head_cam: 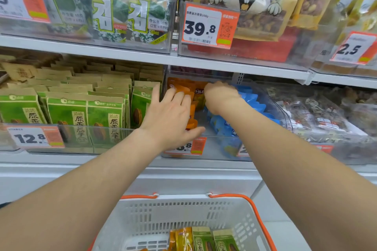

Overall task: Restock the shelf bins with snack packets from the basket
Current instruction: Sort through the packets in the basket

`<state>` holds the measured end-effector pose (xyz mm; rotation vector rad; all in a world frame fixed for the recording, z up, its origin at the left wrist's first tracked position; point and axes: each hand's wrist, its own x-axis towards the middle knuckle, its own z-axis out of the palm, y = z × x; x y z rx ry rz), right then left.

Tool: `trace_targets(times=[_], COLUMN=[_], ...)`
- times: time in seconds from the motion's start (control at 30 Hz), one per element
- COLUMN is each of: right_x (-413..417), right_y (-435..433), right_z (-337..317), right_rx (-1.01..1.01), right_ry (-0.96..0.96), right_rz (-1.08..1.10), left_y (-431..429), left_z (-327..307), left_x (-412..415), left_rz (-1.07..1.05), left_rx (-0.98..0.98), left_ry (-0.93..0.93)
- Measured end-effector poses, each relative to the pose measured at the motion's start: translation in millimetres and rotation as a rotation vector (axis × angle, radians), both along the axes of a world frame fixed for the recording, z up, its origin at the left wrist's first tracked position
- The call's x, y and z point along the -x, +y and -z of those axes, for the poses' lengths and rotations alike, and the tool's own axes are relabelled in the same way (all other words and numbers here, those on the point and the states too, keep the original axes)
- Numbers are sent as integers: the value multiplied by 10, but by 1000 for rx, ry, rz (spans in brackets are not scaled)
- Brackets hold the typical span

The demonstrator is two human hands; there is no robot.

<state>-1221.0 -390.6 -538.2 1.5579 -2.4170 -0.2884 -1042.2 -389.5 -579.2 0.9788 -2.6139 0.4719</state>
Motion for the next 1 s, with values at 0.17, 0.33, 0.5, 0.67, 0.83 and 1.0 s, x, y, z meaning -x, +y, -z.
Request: trace_targets(times=[0.17,0.33,0.5,0.67,0.83,1.0], right_x=[-347,-597,-712,-833,-967,-1060], right_y=[552,1016,1483,1861,2053,2174], right_z=[-54,231,1063,1837,2418,2971], right_rx=[261,446,557,-101,-486,-775], right_ry=[50,-3,-139,-297,-330,-284], right_rz=[-282,-367,-392,-392,-369,-368], left_y=[207,347,668,996,1205,1306], left_z=[-16,105,770,1732,2240,2700], left_x=[-154,-369,-552,-772,-865,-977], left_rz=[170,279,237,169,87,-33], left_rx=[124,235,198,-231,-624,-961], left_ry=[172,278,388,56,-399,-768])
